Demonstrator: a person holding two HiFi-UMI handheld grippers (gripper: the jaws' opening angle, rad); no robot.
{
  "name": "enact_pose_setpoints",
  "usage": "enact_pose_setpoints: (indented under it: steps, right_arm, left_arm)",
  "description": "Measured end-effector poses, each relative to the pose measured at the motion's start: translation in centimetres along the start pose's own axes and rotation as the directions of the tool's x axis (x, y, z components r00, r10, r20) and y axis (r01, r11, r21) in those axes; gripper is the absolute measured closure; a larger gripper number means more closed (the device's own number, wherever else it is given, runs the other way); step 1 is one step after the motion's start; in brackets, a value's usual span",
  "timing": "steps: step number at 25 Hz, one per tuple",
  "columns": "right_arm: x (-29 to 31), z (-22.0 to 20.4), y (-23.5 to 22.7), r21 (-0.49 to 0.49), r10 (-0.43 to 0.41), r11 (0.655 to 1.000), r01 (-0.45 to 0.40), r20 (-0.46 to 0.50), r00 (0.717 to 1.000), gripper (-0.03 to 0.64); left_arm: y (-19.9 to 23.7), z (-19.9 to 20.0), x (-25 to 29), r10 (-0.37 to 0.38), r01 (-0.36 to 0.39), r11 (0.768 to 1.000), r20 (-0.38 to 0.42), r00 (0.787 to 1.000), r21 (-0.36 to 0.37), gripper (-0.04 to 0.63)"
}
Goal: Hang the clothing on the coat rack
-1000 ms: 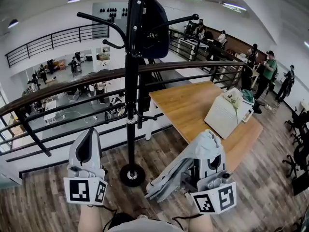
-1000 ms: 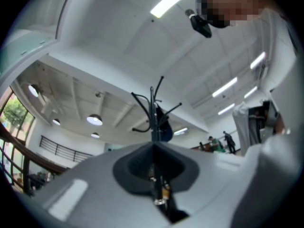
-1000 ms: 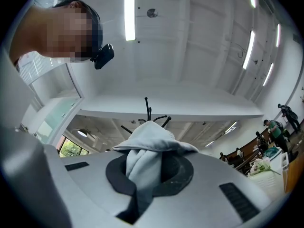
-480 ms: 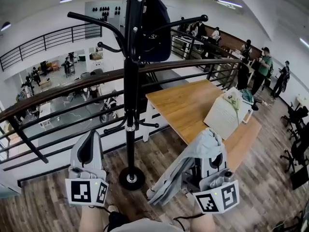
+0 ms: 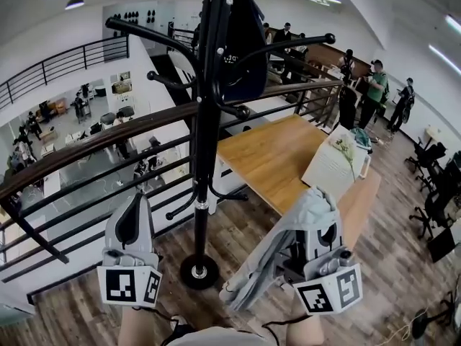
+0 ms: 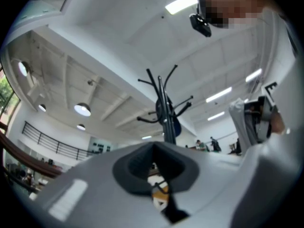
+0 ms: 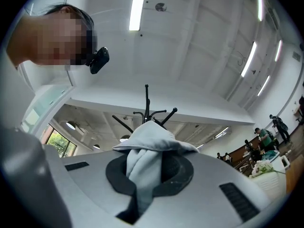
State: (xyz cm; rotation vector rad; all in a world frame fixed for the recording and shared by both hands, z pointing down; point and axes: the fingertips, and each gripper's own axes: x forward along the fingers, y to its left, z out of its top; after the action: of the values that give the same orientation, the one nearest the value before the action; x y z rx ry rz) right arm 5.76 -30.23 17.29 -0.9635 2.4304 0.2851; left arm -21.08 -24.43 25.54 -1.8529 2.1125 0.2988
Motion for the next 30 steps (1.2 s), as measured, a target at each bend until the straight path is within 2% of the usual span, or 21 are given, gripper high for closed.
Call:
enact_pose_setpoints:
  steps: [7,14,18,22,30]
  right_arm:
    - [1.8,-0.2,3.0,-0.041,-0.059,0.997,0.059,0.002,0.998,0.611]
    - [1.5,-3.7,2.3,-0.069,-0.093,0.993,0.092,0.001,0.996,0.611]
    - [5.1,-2.4,4.8,-0.072,-0.105,0.992,0.104,-0.003,0.995,0.611]
    - [7.5,-0.6,5.4,-0.102,-0.111,0.989,0.109,-0.017,0.994,0.611]
    - [10.1,0.7,7.3,-0.154,-0.125,0.981,0.116,-0.049,0.991,0.611]
  left_arm:
    - [3.7,-0.7,0.7,-0.063,0.063,0.997,0.001,0.998,-0.032,0.586]
    - [3.7,-5.4,1.0,-0.122,0.122,0.991,0.010,0.993,-0.047,0.586]
    - [7.3,-4.0,1.8,-0.144,0.144,0.987,0.009,0.990,-0.066,0.586]
    - [8.3,-2.8,2.8,-0.164,0.164,0.983,0.014,0.986,-0.083,0.586]
    - [10.8,-3.4,2.1,-0.181,0.182,0.976,0.021,0.983,-0.116,0.586]
